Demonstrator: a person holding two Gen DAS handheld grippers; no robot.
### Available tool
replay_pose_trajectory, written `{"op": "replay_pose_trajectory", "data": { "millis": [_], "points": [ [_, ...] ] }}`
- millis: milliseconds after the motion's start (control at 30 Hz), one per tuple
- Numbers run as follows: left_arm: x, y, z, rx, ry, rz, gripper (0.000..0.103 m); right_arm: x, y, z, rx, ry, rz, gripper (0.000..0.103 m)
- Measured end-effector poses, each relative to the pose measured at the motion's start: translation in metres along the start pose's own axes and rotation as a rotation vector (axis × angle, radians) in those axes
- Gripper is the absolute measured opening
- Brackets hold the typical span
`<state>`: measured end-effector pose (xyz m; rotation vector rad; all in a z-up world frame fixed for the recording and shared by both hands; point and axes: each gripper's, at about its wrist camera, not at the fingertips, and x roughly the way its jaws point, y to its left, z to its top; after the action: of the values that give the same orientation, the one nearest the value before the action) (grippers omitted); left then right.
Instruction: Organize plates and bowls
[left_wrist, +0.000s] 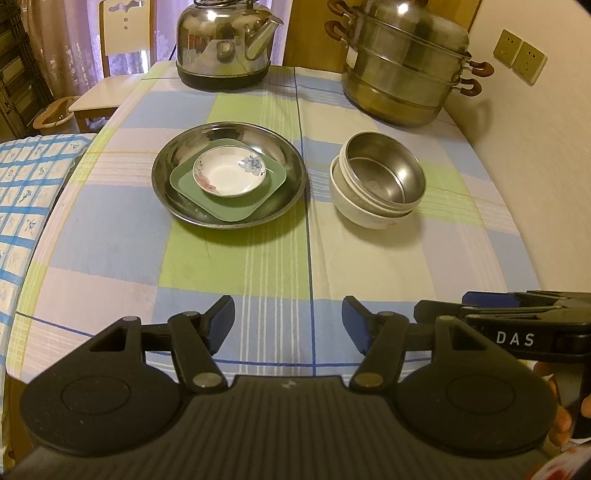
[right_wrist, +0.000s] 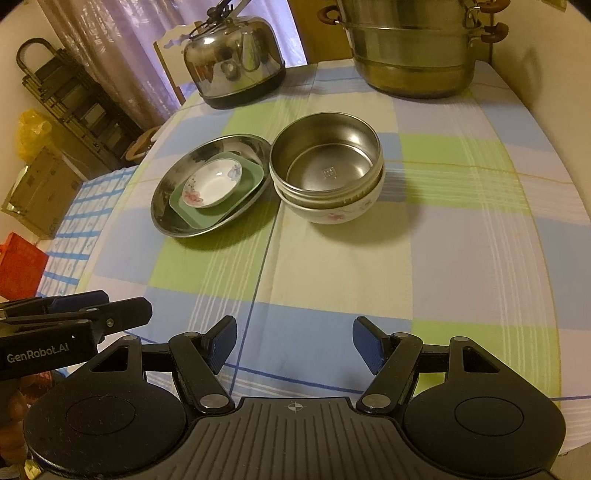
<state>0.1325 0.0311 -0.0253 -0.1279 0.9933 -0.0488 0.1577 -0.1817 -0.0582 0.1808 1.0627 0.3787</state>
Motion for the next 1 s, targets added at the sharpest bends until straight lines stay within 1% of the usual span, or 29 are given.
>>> {"op": "replay_pose_trajectory", "data": {
  "millis": [233, 500, 700, 1000],
  "points": [
    [0.007, 0.005, 0.009, 0.008, 0.007, -0.007, 0.062, 0.006, 0.002, 0.007, 0.013, 0.001, -0.006, 0.069],
    [0.022, 0.006, 0.021, 0.03, 0.029, -0.024, 0.062, 0.014, -0.006, 0.014, 0.055, 0.003, -0.029, 0.069],
    [0.038, 0.001, 0.03, 0.057, 0.049, -0.04, 0.062, 0.019, -0.018, 0.021, 0.097, 0.006, -0.045, 0.069],
    [0.061, -0.012, 0.051, 0.102, 0.058, -0.068, 0.062, 0.024, -0.034, 0.036, 0.13, -0.005, -0.078, 0.069]
  ]
}}
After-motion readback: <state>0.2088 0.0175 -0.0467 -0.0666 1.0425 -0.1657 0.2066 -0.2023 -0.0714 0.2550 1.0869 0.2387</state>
